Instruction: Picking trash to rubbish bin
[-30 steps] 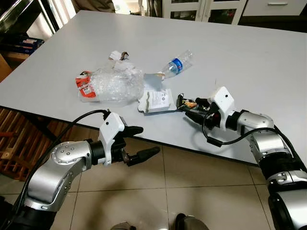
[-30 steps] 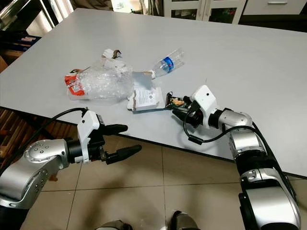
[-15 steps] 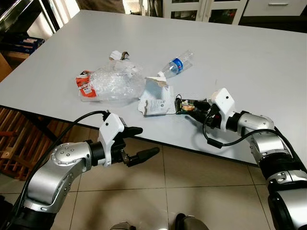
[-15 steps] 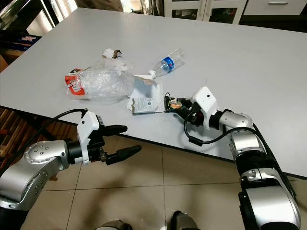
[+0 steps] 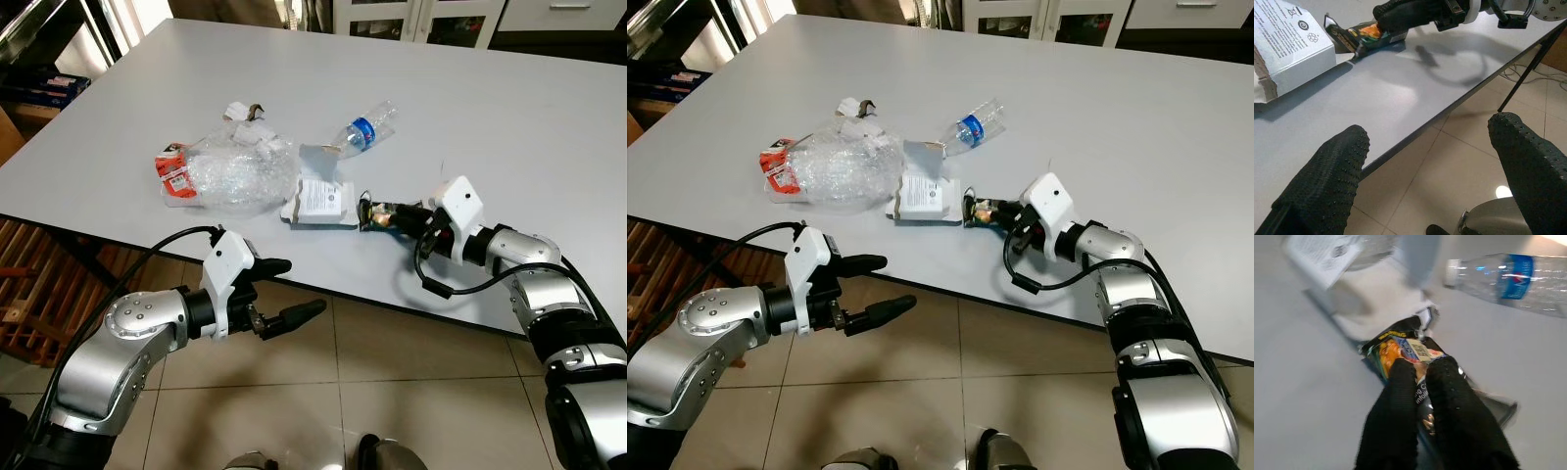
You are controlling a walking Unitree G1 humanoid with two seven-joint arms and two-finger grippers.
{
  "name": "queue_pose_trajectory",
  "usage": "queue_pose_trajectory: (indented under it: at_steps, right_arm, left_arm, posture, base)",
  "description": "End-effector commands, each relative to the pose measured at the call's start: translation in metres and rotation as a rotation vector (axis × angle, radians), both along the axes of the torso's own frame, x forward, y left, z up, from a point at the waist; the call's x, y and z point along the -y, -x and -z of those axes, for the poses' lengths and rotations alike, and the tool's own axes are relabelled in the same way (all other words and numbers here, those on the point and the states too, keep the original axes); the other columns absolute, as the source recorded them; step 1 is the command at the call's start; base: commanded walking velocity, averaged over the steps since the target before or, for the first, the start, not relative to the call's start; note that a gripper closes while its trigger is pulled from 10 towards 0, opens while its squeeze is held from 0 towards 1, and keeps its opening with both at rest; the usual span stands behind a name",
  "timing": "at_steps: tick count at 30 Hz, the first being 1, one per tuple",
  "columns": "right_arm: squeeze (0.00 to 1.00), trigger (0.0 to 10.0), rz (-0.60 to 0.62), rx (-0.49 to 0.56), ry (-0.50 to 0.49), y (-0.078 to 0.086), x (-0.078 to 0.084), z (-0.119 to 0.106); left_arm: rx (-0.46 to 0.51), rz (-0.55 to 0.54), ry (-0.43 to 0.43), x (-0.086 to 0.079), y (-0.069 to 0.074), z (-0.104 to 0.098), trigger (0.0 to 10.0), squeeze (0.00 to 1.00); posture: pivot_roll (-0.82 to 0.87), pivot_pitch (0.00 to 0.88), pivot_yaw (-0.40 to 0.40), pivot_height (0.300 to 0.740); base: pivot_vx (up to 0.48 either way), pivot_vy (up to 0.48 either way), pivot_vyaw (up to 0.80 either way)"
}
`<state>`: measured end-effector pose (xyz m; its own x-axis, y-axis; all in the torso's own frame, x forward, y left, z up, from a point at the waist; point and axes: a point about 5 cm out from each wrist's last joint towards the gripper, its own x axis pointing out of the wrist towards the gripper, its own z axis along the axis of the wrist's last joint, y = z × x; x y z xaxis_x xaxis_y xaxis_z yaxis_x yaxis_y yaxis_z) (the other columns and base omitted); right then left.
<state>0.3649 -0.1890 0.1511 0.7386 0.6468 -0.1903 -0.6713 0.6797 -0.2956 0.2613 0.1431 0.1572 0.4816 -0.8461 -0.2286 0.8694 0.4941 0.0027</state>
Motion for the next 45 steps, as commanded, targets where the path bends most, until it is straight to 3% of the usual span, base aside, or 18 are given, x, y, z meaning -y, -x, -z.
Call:
queue_pose_trajectory:
  at_steps: [1,14,18,22,30,37,38,40,41,45]
  right_arm:
    - [0.0,0.0,0.062,0.01,-0.011,-0.002,0.004,0.001]
    - [0.0,0.0,0.147,0.065,-0.04,-0.003,0.008,0.0]
    - [0.0,0.0,0.303,0.186,-0.091,-0.008,0.015,-0.015]
    - [0.0,0.0,0.377,0.253,-0.122,-0.009,0.016,-0.023]
    - [0.0,0.0,0.47,0.434,-0.164,-0.003,0.004,-0.044]
    - [0.0,0.0,0.477,0.465,-0.18,0.002,-0.005,-0.047]
    - [1.0,7.8,0.479,0.44,-0.174,0.002,-0.004,-0.043]
    - [1.0,7.8,0.481,0.425,-0.171,0.002,-0.003,-0.042]
    - [1.0,10.0,0.471,0.393,-0.173,0.001,-0.002,-0.04]
    - [1.0,10.0,0.463,0.347,-0.143,0.0,-0.001,-0.041]
  left_arm:
    - [0.006,0.011,-0.003,0.002,0.002,-0.002,10.0,0.0]
    - [0.004,0.015,-0.002,0.003,0.002,-0.002,10.0,0.0]
    - [0.006,0.01,-0.001,0.003,0.002,-0.001,10.0,0.0]
    - [0.008,0.008,-0.001,0.003,0.001,-0.001,10.0,0.0]
    - [0.013,0.007,-0.001,0.004,-0.001,-0.001,10.0,0.0]
    - [0.016,0.007,0.0,0.005,-0.002,-0.001,10.0,0.0]
    - [0.016,0.007,0.0,0.005,-0.002,0.0,10.0,0.0]
    - [0.016,0.008,0.0,0.005,-0.002,0.0,10.0,0.0]
    - [0.016,0.008,0.0,0.006,-0.002,0.0,10.0,0.0]
    - [0.014,0.008,0.0,0.006,-0.002,0.0,10.0,0.0]
  posture:
    - [0.13,0.188,0.051,0.74]
    - [0.13,0.189,0.054,0.74]
    - [0.13,0.184,0.054,0.74]
    - [0.12,0.181,0.055,0.74]
    - [0.12,0.177,0.058,0.74]
    - [0.12,0.172,0.058,0.74]
    - [0.11,0.172,0.059,0.74]
    - [0.11,0.172,0.059,0.74]
    - [0.11,0.172,0.059,0.74]
    - [0.11,0.175,0.057,0.74]
  base:
    - [0.0,0.0,0.0]
    - [0.0,0.0,0.0]
    - [0.0,0.0,0.0]
    - [0.0,0.0,0.0]
    - [0.0,0.0,0.0]
    - [0.0,0.0,0.0]
    - [0.0,0.0,0.0]
    - [0.0,0.0,0.0]
    - [0.0,0.0,0.0]
    - [0.0,0.0,0.0]
